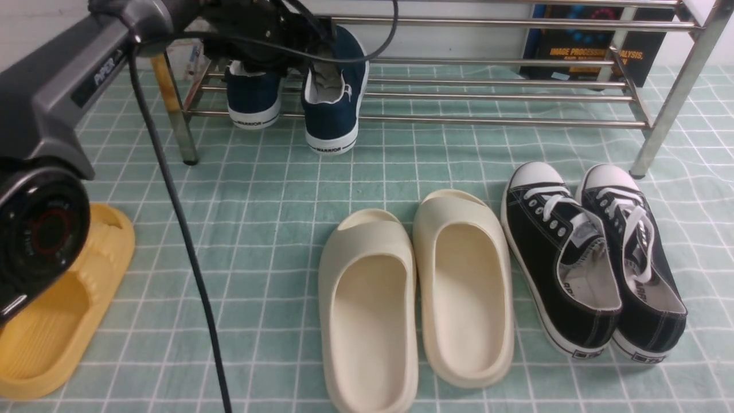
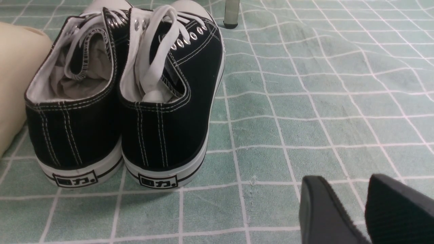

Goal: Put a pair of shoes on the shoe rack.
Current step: Use the left arm to put a shoe into the shoe rack

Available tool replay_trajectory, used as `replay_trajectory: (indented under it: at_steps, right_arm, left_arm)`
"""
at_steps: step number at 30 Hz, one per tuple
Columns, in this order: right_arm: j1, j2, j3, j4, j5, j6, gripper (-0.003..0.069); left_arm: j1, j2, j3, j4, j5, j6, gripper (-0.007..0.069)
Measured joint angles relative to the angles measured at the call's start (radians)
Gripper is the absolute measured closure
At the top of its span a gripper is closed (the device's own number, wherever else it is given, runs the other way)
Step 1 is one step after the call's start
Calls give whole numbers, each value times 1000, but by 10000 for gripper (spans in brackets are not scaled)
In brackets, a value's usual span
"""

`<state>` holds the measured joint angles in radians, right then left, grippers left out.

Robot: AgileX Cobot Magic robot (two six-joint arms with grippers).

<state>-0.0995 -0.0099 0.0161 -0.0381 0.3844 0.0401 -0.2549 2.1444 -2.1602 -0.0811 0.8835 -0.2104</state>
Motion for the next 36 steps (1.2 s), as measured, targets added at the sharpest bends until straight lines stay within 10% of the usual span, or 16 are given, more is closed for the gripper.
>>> replay_trajectory:
  at_steps: [11, 36]
  right_arm:
    - [0, 0, 0, 0, 0, -1, 419]
    - [0, 0, 0, 0, 0, -1, 419]
  left_arm:
    - [-117, -51, 79, 2, 298, 166, 638]
    - [-80, 89, 65, 158, -13, -39, 610]
